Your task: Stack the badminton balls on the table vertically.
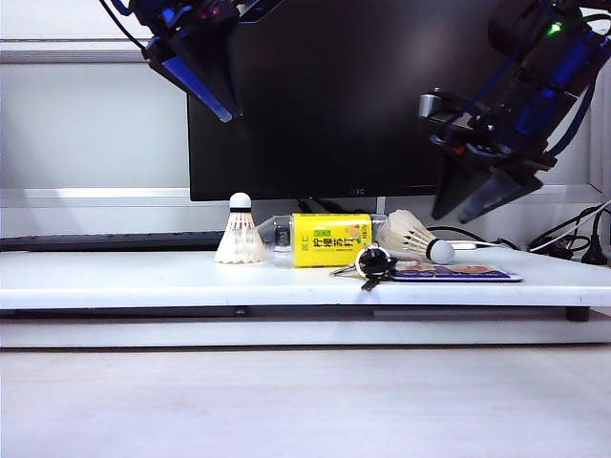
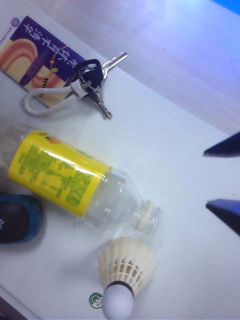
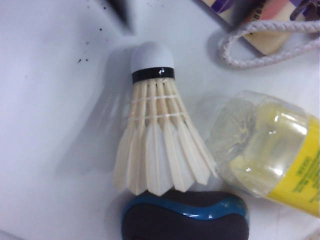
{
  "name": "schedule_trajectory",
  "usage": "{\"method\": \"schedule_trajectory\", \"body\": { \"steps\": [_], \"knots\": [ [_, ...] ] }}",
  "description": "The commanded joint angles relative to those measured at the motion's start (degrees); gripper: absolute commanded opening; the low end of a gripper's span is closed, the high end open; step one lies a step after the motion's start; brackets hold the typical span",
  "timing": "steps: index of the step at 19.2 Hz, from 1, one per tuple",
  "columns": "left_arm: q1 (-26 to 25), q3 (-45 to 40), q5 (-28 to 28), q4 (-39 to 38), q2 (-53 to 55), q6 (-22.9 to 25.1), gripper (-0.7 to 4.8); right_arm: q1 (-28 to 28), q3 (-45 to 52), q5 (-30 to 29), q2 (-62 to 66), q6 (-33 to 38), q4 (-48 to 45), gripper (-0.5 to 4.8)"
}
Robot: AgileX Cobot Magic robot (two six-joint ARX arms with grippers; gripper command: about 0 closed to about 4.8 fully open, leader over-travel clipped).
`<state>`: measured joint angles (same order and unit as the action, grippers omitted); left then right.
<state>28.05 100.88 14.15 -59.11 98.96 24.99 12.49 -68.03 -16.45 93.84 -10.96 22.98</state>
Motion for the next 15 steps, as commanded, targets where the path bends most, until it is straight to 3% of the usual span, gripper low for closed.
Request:
{"method": "schedule_trajectory", "body": {
  "steps": [1, 10, 15],
  "knots": [
    [0.02, 0.28, 1.84, 0.52, -0.37, 0.24, 1.21, 0.04, -0.28, 0.02, -0.04, -1.09, -1.42, 2.59],
    [-0.94, 0.28, 4.7, 1.49, -0.48, 0.68, 1.21, 0.04, -0.28, 0.04, 4.11, -1.14, -2.05, 2.56],
    [-3.48, 0.28, 11.96, 2.56, -0.55, 0.59, 1.21, 0.07, -0.28, 0.0, 4.22, -1.31, -4.42, 2.52]
  ]
}}
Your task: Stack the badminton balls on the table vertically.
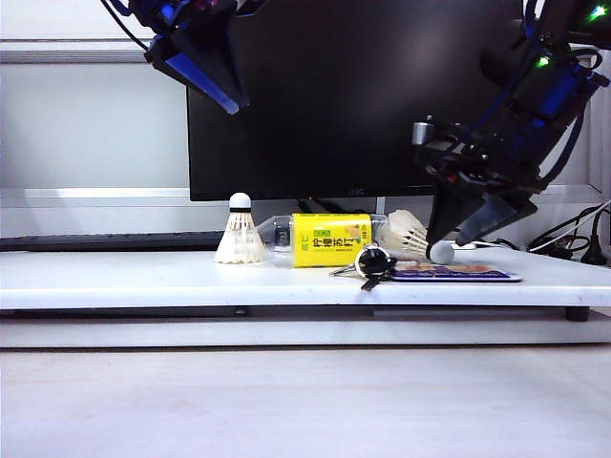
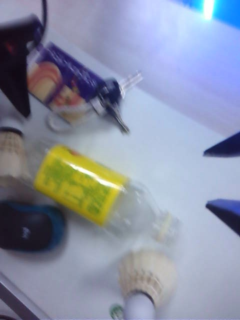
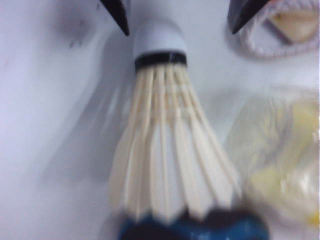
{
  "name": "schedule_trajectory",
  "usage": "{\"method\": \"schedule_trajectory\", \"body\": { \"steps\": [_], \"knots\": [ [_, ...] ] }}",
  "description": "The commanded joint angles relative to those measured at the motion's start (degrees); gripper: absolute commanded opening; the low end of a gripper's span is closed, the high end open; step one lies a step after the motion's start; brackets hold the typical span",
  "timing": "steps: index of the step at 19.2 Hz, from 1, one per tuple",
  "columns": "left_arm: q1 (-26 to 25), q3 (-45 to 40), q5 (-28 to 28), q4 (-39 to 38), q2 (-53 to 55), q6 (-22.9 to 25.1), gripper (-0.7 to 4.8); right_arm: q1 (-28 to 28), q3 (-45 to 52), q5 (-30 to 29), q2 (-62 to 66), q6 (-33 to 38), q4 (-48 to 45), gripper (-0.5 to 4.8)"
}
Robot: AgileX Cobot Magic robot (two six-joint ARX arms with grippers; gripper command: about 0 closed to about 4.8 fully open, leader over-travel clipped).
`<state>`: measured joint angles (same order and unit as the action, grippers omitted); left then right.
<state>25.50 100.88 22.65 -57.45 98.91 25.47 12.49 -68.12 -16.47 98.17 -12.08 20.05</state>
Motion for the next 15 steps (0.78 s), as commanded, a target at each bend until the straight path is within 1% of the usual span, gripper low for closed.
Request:
{"method": "schedule_trajectory", "body": {
  "steps": [1, 4, 5, 6, 7, 15],
  "knots": [
    [-1.62, 0.28, 3.82, 0.92, -0.5, 0.02, 1.21, 0.04, -0.2, 0.04, -0.11, -0.2, -1.7, 2.51],
    [-3.45, 0.28, 8.35, 1.18, -0.5, 0.09, 1.21, 0.04, -0.2, 0.02, -0.09, -0.63, -2.82, 2.51],
    [-3.69, 0.28, 9.77, 1.22, -0.48, 0.09, 1.21, 0.07, -0.2, -0.04, 0.09, -0.66, -3.08, 2.4],
    [-3.72, 0.28, 10.19, 1.29, -0.48, 0.22, 1.21, 0.07, -0.2, -0.02, 0.15, -0.66, -3.17, 2.29],
    [-4.35, 0.31, 10.4, 1.4, -0.5, 0.5, 1.2, 0.07, -0.2, 0.04, 0.28, -1.14, -3.21, 2.29],
    [-4.42, 0.28, 10.58, 1.42, -0.48, 0.66, 1.21, 0.07, -0.2, 0.04, 1.86, -1.49, -3.04, 2.29]
  ]
}}
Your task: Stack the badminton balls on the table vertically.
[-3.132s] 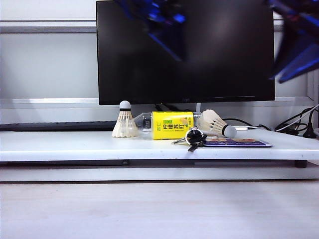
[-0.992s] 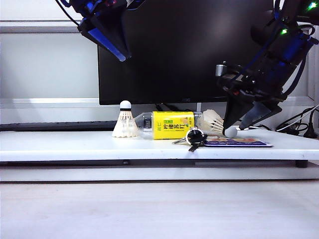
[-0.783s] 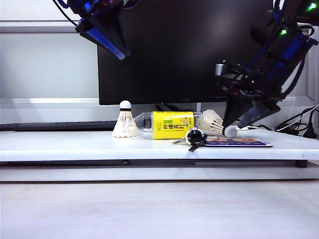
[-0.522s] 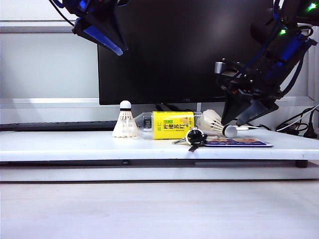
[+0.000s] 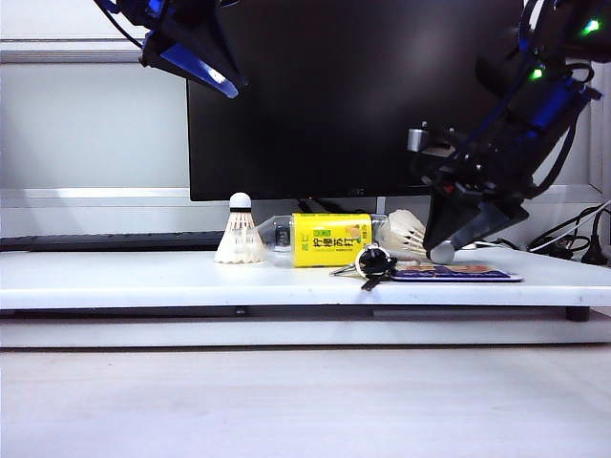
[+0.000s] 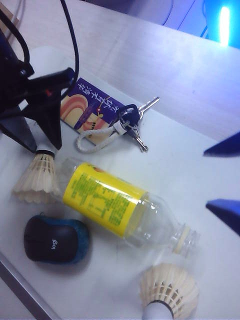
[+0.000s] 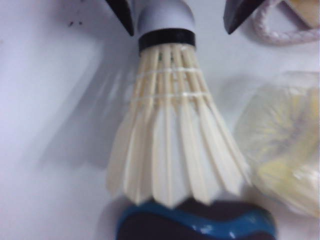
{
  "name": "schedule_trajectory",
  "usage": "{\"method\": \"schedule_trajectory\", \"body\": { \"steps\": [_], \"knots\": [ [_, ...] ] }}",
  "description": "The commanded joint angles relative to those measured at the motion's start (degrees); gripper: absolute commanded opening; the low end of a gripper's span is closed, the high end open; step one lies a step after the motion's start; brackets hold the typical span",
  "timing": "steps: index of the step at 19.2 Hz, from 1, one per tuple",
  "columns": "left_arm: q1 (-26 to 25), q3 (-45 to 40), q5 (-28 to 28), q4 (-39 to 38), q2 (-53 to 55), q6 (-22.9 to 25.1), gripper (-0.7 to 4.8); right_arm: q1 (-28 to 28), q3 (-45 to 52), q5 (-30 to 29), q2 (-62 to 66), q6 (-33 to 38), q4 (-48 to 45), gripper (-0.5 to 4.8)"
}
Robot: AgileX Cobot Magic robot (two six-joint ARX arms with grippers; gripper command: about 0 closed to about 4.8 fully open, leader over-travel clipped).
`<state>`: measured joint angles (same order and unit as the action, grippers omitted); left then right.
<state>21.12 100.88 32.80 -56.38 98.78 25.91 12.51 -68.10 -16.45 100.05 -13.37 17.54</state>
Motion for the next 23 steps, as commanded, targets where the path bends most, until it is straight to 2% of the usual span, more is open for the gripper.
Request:
{"method": "schedule_trajectory", "body": {
  "steps": [1, 3, 8, 9, 10, 16, 20, 23],
  "knots": [
    [-0.04, 0.28, 0.44, 0.35, -0.35, 0.22, 1.2, 0.04, -0.22, 0.07, 0.07, -0.2, -0.74, 2.28],
    [-0.04, 0.26, 0.44, 0.35, -0.35, 0.22, 1.2, 0.07, -0.22, 0.0, 0.5, -0.2, -1.07, 1.98],
    [-0.04, 0.22, 0.44, 0.35, -0.35, 0.22, 1.2, 1.86, -0.22, 1.44, 1.62, -0.46, -1.31, 1.97],
    [-0.04, 0.22, 0.44, 0.35, -0.35, 0.24, 1.2, 2.12, -0.22, 1.53, 1.62, -0.59, -1.33, 1.75],
    [-0.04, 0.22, 0.44, 0.35, -0.35, 0.24, 1.2, 2.16, -0.22, 1.53, 1.62, -0.59, -1.33, 1.18],
    [-0.04, 0.22, 0.44, 0.33, -0.35, 0.26, 1.2, 2.16, -0.42, 2.67, 1.57, -0.13, 0.44, 1.16],
    [-0.04, 0.22, -0.02, 0.37, -0.28, 0.92, 1.2, 2.16, -5.16, 2.89, 1.44, -0.37, 11.82, 1.16],
    [-0.04, 0.22, -5.07, 0.26, -0.28, 1.29, 1.21, 2.16, -10.88, 2.84, 0.96, -0.37, 20.98, 1.16]
  ]
}}
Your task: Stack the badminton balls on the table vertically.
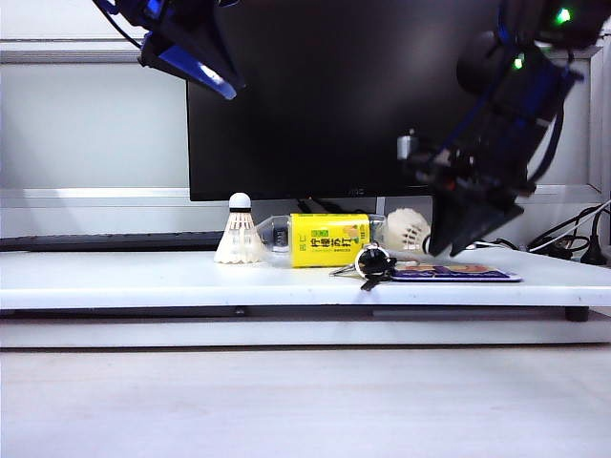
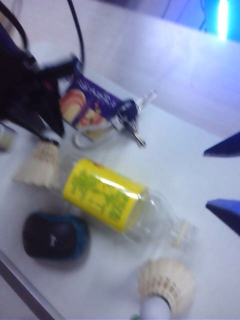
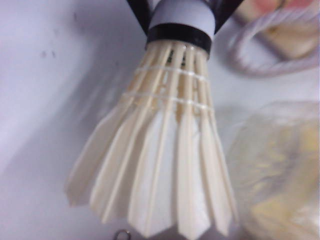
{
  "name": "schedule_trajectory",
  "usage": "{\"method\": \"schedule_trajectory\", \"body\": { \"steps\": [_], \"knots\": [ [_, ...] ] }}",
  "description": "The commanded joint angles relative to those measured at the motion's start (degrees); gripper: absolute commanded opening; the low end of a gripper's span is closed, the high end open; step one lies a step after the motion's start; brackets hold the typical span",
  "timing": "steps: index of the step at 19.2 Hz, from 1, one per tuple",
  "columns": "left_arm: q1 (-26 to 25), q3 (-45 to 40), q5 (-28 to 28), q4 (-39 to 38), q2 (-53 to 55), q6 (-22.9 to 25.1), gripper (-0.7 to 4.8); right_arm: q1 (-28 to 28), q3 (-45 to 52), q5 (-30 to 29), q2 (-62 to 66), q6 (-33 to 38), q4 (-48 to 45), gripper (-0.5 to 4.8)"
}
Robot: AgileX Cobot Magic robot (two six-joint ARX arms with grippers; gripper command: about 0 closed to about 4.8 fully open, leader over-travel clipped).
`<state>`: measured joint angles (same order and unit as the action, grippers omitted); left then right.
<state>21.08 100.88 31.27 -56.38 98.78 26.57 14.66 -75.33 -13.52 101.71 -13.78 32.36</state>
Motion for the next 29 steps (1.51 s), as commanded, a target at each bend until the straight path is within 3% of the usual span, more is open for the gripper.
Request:
{"method": "schedule_trajectory", "body": {
  "steps": [1, 3, 6, 10, 12, 16, 19, 22, 25, 28, 29],
  "knots": [
    [0.0, 0.22, -4.63, 0.2, -0.28, 0.66, 1.2, 0.02, -6.64, -0.11, -0.7, 0.07, 10.51, 1.16],
    [-0.11, 0.22, -6.99, -0.07, -0.28, 1.11, 1.2, 0.02, -13.49, -1.25, -0.7, 0.55, 19.41, 1.16],
    [-0.15, 0.22, -9.66, -0.35, -0.28, 2.32, 1.21, 0.0, -21.22, -11.28, -0.7, 4.66, 26.29, 1.16],
    [-0.26, 0.17, -10.51, -0.94, -0.28, 6.38, 1.21, -0.02, -24.33, -31.21, -0.57, 11.02, 23.65, 1.16],
    [-0.26, 0.15, -10.51, -0.96, -0.26, 7.5, 1.21, -0.04, -24.28, -36.83, -0.13, 12.22, 23.02, 1.16],
    [-0.26, -0.57, -9.97, -0.81, -0.24, 10.34, 1.21, -0.04, -24.17, -41.53, 0.72, 12.28, 24.57, 1.16],
    [-0.96, -2.82, -6.27, 0.85, -0.24, 11.13, 1.21, -0.04, -24.13, -44.28, 1.11, 12.24, 25.73, 1.16],
    [-1.01, -5.31, -12.04, 1.6, -0.24, 12.55, 1.21, 0.0, -24.13, -45.42, 1.84, 13.31, 25.38, 1.16],
    [-1.36, -5.9, -17.88, 1.36, -0.26, 12.09, 1.21, 0.0, -24.15, -46.82, 4.28, 18.36, 23.87, 1.16],
    [-1.42, -5.9, -17.81, 0.79, -0.83, 10.91, 1.2, 0.94, -24.17, -49.2, 7.21, 24.9, 18.14, 1.16],
    [-2.08, -5.9, -14.75, 0.5, -1.75, 10.71, 1.2, 1.38, -24.2, -52.43, 8.13, 29.7, 13.66, 1.16]
  ]
}}
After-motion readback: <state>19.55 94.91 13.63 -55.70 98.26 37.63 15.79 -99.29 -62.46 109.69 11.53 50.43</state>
